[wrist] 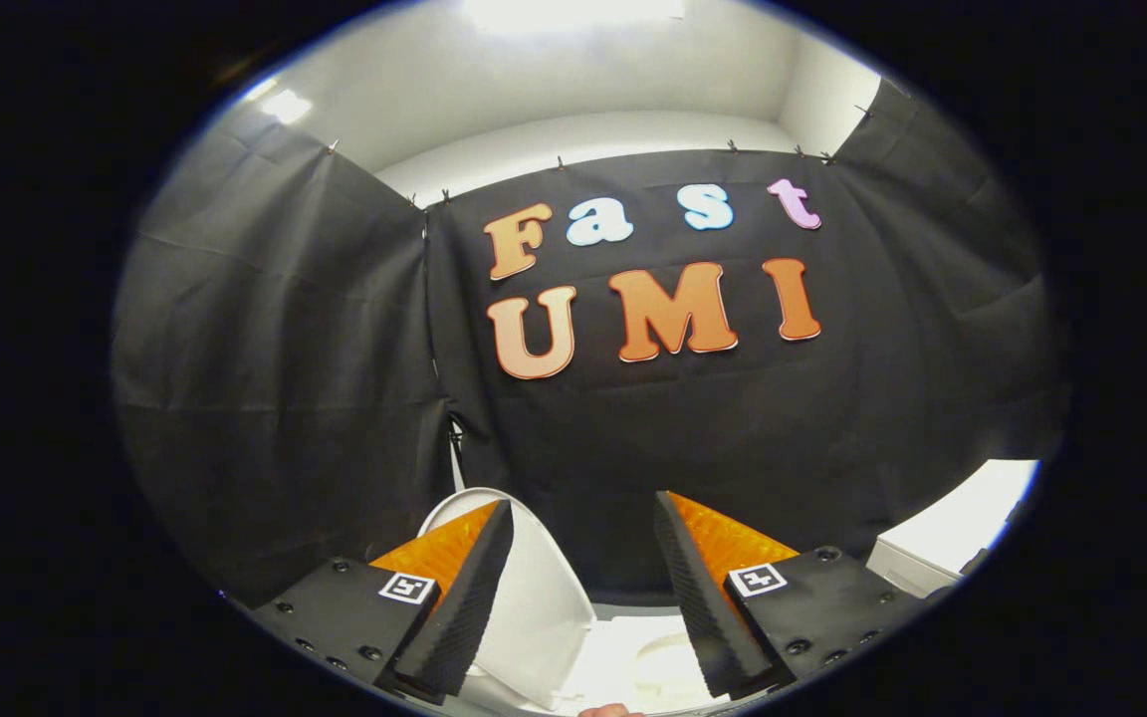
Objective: Open the toilet lid.
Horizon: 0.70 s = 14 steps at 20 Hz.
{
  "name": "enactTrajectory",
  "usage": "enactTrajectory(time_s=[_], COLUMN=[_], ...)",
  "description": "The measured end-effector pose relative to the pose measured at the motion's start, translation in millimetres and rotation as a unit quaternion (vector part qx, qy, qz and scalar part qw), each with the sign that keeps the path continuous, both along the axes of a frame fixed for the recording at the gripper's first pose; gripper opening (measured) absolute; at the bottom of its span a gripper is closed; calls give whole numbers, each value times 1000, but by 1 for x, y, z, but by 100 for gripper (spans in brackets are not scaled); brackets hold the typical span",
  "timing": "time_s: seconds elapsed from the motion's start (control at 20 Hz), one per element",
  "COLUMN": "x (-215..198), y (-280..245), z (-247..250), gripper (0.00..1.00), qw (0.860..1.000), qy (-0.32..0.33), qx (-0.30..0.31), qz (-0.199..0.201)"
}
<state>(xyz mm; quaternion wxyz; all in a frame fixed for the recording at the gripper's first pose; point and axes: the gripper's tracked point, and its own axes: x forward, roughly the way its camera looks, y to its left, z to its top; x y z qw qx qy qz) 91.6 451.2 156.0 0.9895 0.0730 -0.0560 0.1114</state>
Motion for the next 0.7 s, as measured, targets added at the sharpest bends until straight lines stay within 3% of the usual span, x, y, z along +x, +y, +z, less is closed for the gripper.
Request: enactTrajectory(time_s=[0.3, 0.5, 0.6, 0.7], x=[-14, -20, -31, -39], y=[-62, -91, -88, -82], z=[-16, -23, -24, -24], gripper=[92, 92, 92, 92], qw=[1000, 995, 995, 998], qy=[4, -3, -9, -7], qx=[-5, -69, -79, -38], qz=[-28, -65, -61, -44])
